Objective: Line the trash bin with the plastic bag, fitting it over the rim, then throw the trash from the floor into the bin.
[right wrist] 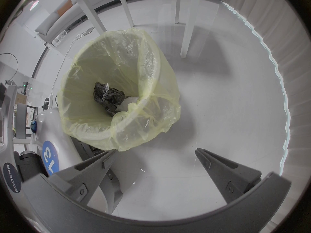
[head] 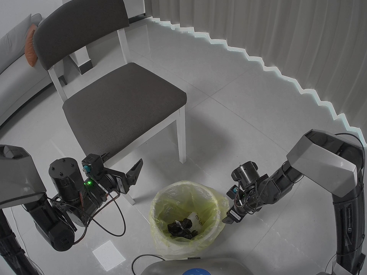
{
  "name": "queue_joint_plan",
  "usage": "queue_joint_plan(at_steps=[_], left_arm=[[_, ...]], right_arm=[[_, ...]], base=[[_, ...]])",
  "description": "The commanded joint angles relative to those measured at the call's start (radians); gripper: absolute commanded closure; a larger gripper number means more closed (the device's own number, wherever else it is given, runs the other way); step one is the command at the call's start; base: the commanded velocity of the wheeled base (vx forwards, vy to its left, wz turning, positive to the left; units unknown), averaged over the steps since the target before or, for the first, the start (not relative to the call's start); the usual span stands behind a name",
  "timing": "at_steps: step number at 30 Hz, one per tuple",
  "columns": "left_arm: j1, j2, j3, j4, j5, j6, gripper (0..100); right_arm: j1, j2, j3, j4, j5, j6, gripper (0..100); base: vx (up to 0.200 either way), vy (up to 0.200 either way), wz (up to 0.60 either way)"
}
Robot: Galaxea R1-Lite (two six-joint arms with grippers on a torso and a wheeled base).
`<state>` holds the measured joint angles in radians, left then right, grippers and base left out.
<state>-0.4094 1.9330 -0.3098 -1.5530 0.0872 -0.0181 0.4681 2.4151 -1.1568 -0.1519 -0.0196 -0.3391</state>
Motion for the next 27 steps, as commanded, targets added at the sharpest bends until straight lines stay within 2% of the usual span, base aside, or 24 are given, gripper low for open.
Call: queue_joint_plan(at_steps=[1, 5, 12, 17, 22, 27], left_arm=[[0.001, 0.006, 0.000, -0.012, 0.000, 0.000, 0], [0.003, 0.008, -0.002, -0.012, 0.000, -0.002, 0], [0.015, 0.020, -0.005, -0.012, 0.000, -0.003, 0], [0.015, 0.023, -0.005, -0.012, 0.000, -0.003, 0], [0.017, 0.018, -0.006, -0.012, 0.000, -0.003, 0], [0.017, 0.015, -0.006, -0.012, 0.000, -0.003, 0]], right_arm=[[-0.012, 0.079, -0.090, 0.012, -0.003, -0.003, 0], [-0.034, 0.116, -0.179, 0.054, -0.003, -0.004, 0], [-0.071, 0.213, -0.448, 0.216, -0.022, 0.000, 0], [-0.078, 0.257, -0.570, 0.252, -0.065, 0.006, 0], [-0.086, 0.256, -0.560, 0.252, -0.071, 0.017, 0], [-0.088, 0.154, -0.474, 0.238, -0.063, 0.037, 0]], base=[[0.000, 0.000, 0.00], [0.000, 0.000, 0.00], [0.000, 0.000, 0.00], [0.000, 0.000, 0.00], [0.000, 0.000, 0.00], [0.000, 0.000, 0.00]])
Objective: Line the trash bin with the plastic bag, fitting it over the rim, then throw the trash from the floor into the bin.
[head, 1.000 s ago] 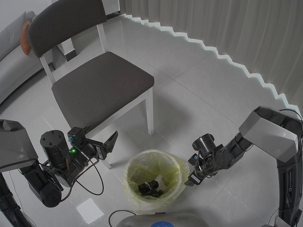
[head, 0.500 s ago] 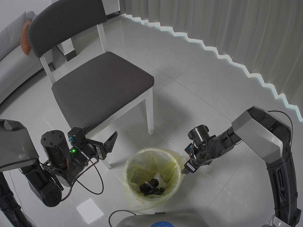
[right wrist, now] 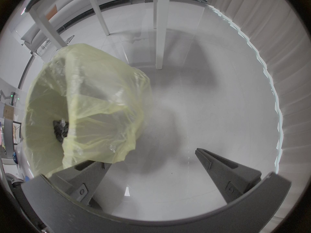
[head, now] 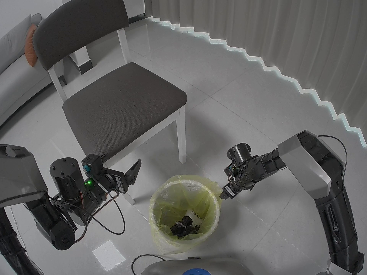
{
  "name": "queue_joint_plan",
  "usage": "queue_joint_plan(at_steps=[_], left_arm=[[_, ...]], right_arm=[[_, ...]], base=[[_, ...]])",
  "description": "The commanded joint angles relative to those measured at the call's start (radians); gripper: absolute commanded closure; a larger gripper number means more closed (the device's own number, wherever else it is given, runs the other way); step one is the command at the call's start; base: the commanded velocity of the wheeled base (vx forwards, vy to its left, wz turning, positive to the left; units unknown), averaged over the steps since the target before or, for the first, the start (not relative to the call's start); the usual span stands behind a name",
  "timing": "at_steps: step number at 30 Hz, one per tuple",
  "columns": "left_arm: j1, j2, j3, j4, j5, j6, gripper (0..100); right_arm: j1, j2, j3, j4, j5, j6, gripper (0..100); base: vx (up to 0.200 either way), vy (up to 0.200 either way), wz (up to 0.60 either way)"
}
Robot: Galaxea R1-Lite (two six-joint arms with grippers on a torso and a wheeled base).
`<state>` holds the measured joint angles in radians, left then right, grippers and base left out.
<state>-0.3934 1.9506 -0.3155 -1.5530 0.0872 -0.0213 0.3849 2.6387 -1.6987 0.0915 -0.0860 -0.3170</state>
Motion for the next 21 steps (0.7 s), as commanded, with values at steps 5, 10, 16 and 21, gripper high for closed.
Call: queue_joint_plan(at_steps=[5, 10, 16, 21], left_arm=[[-0.001, -0.006, 0.001, -0.012, 0.000, 0.001, 0], [-0.002, -0.007, 0.004, -0.012, 0.000, 0.001, 0], [-0.001, -0.007, 0.006, -0.012, 0.002, 0.001, 0], [-0.001, -0.006, 0.007, -0.012, 0.002, 0.000, 0]], right_arm=[[-0.012, -0.186, 0.129, -0.007, 0.014, 0.021, 0], [-0.003, -0.217, 0.131, -0.019, 0.023, 0.046, 0], [0.038, -0.180, 0.122, -0.075, 0.026, 0.128, 0], [0.051, -0.108, 0.119, -0.133, 0.023, 0.141, 0]], base=[[0.000, 0.000, 0.00], [0.000, 0.000, 0.00], [0.000, 0.000, 0.00], [0.000, 0.000, 0.00]])
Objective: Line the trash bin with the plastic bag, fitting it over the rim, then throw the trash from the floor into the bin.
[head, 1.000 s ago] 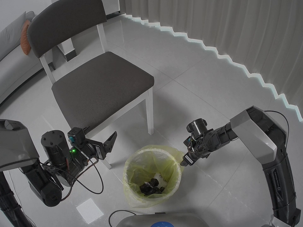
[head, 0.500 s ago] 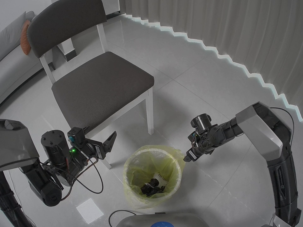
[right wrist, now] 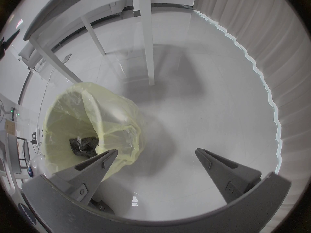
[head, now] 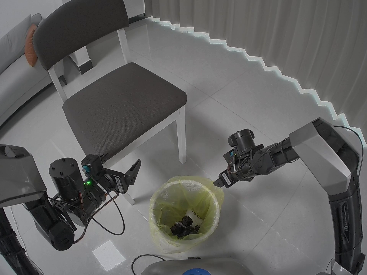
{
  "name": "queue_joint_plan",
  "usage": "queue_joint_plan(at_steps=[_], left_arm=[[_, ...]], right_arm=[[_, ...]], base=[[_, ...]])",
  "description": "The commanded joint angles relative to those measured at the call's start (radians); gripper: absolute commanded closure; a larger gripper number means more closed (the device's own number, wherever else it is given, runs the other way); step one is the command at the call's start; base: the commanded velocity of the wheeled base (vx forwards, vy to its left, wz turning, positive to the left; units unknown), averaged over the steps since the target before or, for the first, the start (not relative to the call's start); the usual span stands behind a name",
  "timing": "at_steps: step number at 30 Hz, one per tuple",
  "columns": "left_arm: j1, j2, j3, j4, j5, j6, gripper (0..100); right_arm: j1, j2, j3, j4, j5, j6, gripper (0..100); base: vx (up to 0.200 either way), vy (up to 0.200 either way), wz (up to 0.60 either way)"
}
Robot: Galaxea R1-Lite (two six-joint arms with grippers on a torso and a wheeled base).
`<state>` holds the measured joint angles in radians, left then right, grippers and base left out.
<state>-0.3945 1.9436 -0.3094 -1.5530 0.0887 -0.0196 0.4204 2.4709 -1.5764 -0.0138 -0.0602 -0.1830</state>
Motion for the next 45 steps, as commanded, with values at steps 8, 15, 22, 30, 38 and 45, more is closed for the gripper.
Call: queue_joint_plan(at_steps=[8, 15, 22, 30, 38, 45], left_arm=[[0.000, 0.005, 0.003, -0.012, 0.000, -0.002, 0], [0.000, 0.009, 0.003, -0.012, -0.001, -0.002, 0], [0.000, 0.014, 0.003, -0.012, -0.001, -0.003, 0], [0.000, 0.014, 0.003, -0.012, 0.000, -0.005, 0], [-0.006, 0.008, 0.004, -0.012, 0.000, -0.005, 0], [-0.014, -0.029, 0.009, -0.012, -0.001, -0.005, 0]], right_arm=[[0.029, 0.151, -0.056, -0.046, -0.020, -0.006, 0], [0.026, 0.195, -0.097, -0.041, -0.033, -0.032, 0], [0.006, 0.226, -0.186, 0.048, -0.052, -0.052, 0], [-0.049, 0.224, -0.205, 0.068, -0.118, -0.064, 0], [-0.066, 0.010, -0.079, 0.061, -0.104, -0.036, 0], [-0.043, -0.300, 0.133, 0.011, -0.098, -0.021, 0]], base=[[0.000, 0.000, 0.00], [0.000, 0.000, 0.00], [0.000, 0.000, 0.00], [0.000, 0.000, 0.00], [0.000, 0.000, 0.00], [0.000, 0.000, 0.00]])
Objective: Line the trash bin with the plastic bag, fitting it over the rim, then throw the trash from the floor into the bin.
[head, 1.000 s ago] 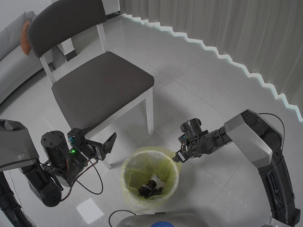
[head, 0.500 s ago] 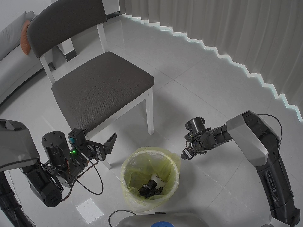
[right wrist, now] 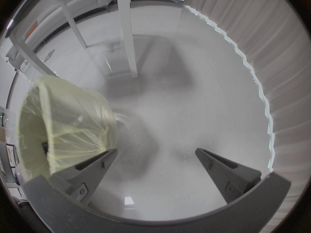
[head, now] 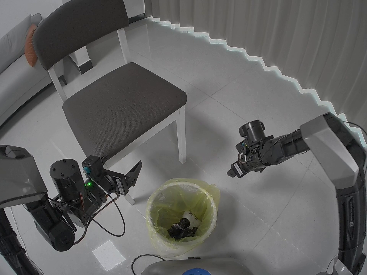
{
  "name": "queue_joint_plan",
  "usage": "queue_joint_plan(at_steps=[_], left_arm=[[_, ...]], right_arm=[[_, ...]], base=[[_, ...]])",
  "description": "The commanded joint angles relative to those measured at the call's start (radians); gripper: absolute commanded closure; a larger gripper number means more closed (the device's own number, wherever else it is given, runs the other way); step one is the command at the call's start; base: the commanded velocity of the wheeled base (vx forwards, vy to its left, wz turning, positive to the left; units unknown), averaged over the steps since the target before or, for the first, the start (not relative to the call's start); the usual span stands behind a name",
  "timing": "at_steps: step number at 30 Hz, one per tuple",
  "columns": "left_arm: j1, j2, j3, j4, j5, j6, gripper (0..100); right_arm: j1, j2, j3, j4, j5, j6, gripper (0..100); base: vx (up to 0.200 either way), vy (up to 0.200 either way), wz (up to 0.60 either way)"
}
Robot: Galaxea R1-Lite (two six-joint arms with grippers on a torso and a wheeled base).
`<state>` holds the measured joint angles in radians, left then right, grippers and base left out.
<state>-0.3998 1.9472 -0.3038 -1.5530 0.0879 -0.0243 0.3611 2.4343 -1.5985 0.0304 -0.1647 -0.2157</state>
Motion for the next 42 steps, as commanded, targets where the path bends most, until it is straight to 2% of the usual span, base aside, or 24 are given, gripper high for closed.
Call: queue_joint_plan(at_steps=[1, 7, 11, 13, 21, 29, 32, 33, 36, 39, 40, 42], left_arm=[[-0.016, -0.048, 0.002, -0.012, 0.000, 0.001, 0], [-0.037, -0.119, 0.005, -0.012, 0.000, 0.009, 0], [-0.037, -0.129, 0.005, -0.012, 0.001, 0.010, 0], [-0.037, -0.137, 0.005, -0.012, 0.003, 0.012, 0], [-0.027, -0.209, 0.002, -0.010, 0.003, 0.070, 0], [-0.022, -0.257, -0.009, -0.002, 0.001, 0.084, 0], [0.004, -0.278, -0.015, 0.001, 0.000, 0.095, 0], [0.039, -0.301, -0.024, 0.007, 0.000, 0.109, 0], [0.062, -0.338, -0.038, 0.048, -0.002, 0.119, 0], [0.084, -0.432, -0.057, 0.209, 0.012, 0.141, 0], [0.087, -0.444, -0.057, 0.226, 0.012, 0.142, 0], [0.111, -0.568, -0.049, 0.375, 0.013, 0.141, 0]], right_arm=[[0.013, -0.333, 0.187, -0.040, 0.022, 0.013, 0], [-0.013, -0.558, 0.269, -0.037, 0.033, 0.088, 0], [-0.042, -0.676, 0.342, -0.041, 0.039, 0.098, 0], [-0.083, -0.781, 0.413, -0.049, 0.068, 0.099, 0], [-0.200, -1.090, 0.623, -0.066, 0.116, 0.099, 0], [-0.229, -1.307, 0.724, -0.064, 0.120, 0.091, 0], [-0.229, -1.368, 0.749, -0.057, 0.120, 0.088, 0], [-0.231, -1.433, 0.766, -0.052, 0.120, 0.087, 0], [-0.237, -1.492, 0.772, -0.049, 0.120, 0.088, 0], [-0.251, -1.548, 0.778, -0.043, 0.119, 0.091, 0], [-0.251, -1.551, 0.779, -0.043, 0.120, 0.093, 0], [-0.251, -1.598, 0.810, -0.044, 0.120, 0.096, 0]], base=[[0.000, 0.000, 0.00], [0.000, 0.000, 0.00], [0.000, 0.000, 0.00], [0.000, 0.000, 0.00], [0.000, 0.000, 0.00], [0.000, 0.000, 0.00], [0.000, 0.000, 0.00], [0.000, 0.000, 0.00], [0.000, 0.000, 0.00], [0.000, 0.000, 0.00], [0.000, 0.000, 0.00], [0.000, 0.000, 0.00]])
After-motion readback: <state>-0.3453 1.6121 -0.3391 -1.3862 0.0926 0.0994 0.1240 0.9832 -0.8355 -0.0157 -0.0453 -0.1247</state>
